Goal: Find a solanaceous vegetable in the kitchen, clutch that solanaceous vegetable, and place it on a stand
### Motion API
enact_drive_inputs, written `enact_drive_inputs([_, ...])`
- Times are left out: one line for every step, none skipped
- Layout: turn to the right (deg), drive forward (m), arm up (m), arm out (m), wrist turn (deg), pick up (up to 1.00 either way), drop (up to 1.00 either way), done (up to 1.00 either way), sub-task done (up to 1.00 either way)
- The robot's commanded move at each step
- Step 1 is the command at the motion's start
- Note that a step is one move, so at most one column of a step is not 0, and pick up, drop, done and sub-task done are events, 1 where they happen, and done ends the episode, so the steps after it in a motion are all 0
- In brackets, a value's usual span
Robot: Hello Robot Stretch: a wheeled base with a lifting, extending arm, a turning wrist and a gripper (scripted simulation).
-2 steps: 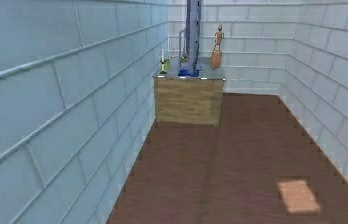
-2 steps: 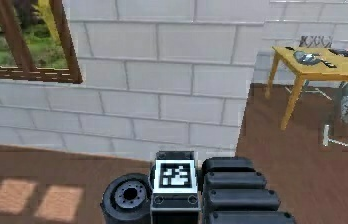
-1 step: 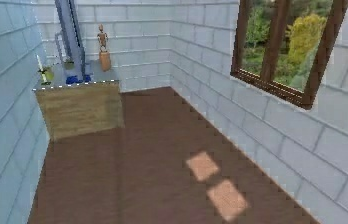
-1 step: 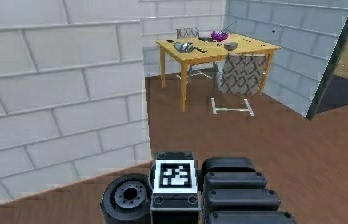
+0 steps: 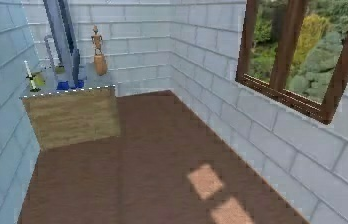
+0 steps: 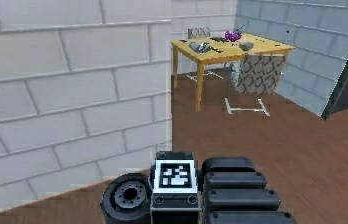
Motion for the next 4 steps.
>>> enact_drive_inputs([0.0,1.0,0.0,0.0,0.0,0.0,0.0,0.0,0.0])
enact_drive_inputs([0.0,1.0,0.0,0.0,0.0,0.0,0.0,0.0,0.0])
enact_drive_inputs([-12.0,0.0,0.0,0.0,0.0,0.0,0.0,0.0,0.0])
enact_drive_inputs([0.0,0.05,0.0,0.0,0.0,0.0,0.0,0.0,0.0])
